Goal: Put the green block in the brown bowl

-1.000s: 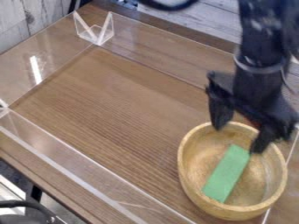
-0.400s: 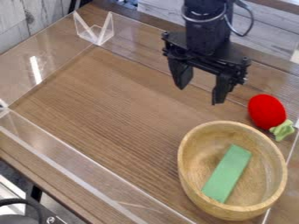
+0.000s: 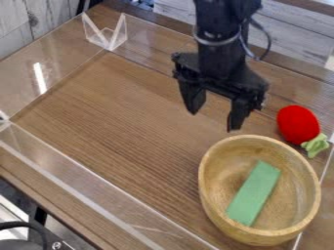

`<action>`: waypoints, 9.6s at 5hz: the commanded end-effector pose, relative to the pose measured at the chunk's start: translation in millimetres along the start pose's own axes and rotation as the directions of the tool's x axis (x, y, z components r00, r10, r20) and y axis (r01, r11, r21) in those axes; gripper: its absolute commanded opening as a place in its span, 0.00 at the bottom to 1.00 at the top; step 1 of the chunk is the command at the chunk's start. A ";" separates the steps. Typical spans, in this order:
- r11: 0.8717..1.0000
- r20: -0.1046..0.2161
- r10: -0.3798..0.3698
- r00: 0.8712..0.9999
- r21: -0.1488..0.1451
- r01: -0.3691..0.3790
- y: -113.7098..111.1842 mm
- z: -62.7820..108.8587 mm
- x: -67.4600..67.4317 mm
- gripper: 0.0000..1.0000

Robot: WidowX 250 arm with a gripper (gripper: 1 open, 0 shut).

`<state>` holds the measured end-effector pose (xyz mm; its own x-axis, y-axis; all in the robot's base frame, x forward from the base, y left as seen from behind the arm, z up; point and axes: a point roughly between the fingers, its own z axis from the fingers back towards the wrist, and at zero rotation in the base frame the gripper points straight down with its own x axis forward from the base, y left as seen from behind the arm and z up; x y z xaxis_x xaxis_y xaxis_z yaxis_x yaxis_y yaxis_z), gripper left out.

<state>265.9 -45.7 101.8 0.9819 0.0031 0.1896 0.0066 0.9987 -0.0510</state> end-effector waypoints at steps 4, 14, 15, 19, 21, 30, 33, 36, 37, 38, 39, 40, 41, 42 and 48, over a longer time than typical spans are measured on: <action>0.992 -0.007 -0.130 0.992 0.000 0.130 5.7 -39.1 9.3 1.00; 0.986 -0.019 -0.166 0.986 0.022 0.166 20.4 -11.7 18.9 1.00; 0.994 0.017 -0.095 0.995 0.053 0.094 50.6 11.6 34.8 1.00; 0.988 0.071 0.103 0.992 0.109 -0.110 90.9 32.6 61.8 1.00; 0.982 0.070 0.140 0.988 0.120 -0.147 111.2 26.8 70.9 1.00; 0.993 0.040 0.094 0.995 0.071 -0.097 102.8 -18.3 90.9 1.00; 0.990 0.053 0.121 0.991 0.068 -0.124 90.3 -30.2 83.0 1.00; 0.997 0.055 0.044 0.998 0.055 -0.047 90.9 -12.8 93.1 1.00; 0.998 0.058 0.046 0.997 0.049 -0.049 86.7 -1.7 83.5 1.00; 0.996 0.066 0.072 0.995 0.047 -0.075 91.4 -3.6 86.0 1.00; 0.994 0.059 0.092 0.994 0.051 -0.095 95.1 -12.9 86.0 0.00; 0.992 0.055 0.111 0.992 0.061 -0.114 89.6 -19.4 89.0 1.00; 0.990 0.056 0.126 0.990 0.060 -0.129 81.4 -18.8 91.7 1.00; 0.990 0.063 0.120 0.991 0.063 -0.124 86.0 -19.8 105.2 1.00; 0.999 0.082 -0.008 0.997 0.039 0.005 81.9 -4.8 98.2 1.00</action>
<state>358.6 37.1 87.7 0.9789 0.0159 0.2038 -0.0115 0.9997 -0.0229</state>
